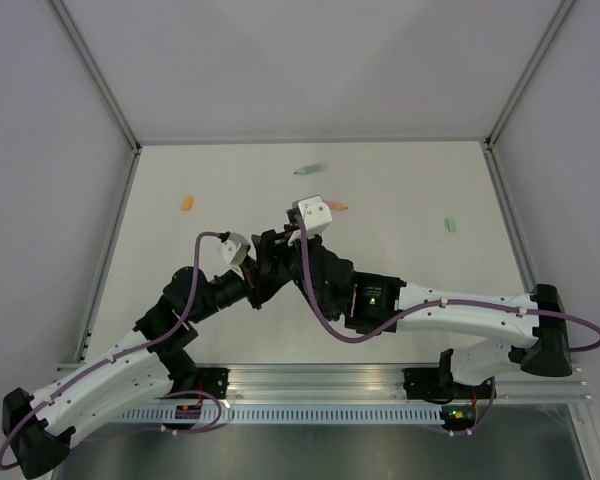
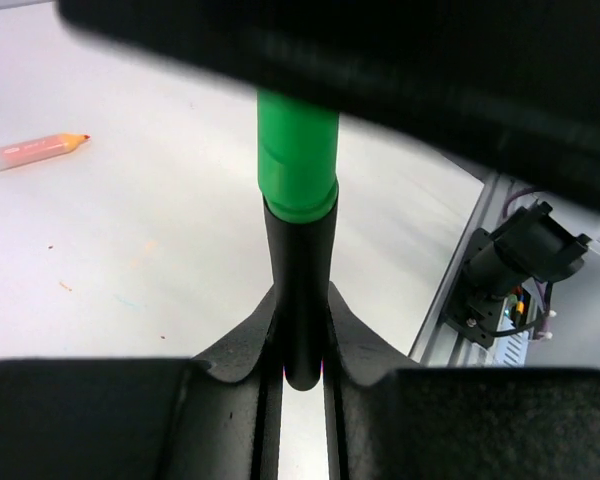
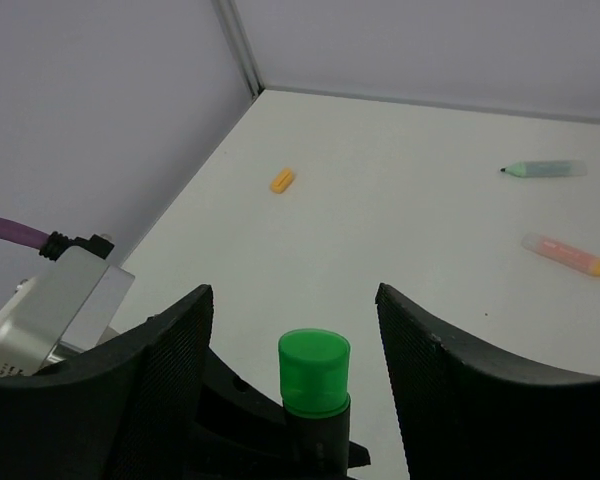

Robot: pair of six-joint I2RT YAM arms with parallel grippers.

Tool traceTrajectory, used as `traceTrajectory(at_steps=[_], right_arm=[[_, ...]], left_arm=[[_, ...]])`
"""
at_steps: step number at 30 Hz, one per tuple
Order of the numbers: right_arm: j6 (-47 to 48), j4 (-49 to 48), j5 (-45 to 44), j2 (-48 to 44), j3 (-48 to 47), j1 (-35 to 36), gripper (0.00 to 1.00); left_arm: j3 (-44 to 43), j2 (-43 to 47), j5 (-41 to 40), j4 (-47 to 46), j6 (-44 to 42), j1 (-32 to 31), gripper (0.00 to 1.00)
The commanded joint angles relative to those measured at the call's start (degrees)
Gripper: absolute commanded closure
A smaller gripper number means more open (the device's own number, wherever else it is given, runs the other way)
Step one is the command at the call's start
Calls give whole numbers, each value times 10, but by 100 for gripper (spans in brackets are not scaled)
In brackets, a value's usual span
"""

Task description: Insert the pens into the pen caps

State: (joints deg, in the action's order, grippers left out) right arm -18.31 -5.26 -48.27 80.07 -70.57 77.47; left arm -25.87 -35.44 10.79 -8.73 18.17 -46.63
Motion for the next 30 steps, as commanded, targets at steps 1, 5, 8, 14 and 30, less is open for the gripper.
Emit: traceTrajectory(at_steps=[1,5,8,14,30], right_arm=[[32,31,-21,-26,-51,2,27],[49,43,3,-38,-56,-4,27],[58,46,83,-61,-36,-21,27],[77,30,238,-152,38,-66,33],[110,89,438,-223,53,-76,39]], left_arm=[[-11,-2,41,-41,0,-1,98],[-15,-13,113,-59,-7,-2,98],[-7,-15,165,-85,-4,-1,98],[19,10,212,-159,37,-1,98],[-8,-48,304,-167,49,-1,98]])
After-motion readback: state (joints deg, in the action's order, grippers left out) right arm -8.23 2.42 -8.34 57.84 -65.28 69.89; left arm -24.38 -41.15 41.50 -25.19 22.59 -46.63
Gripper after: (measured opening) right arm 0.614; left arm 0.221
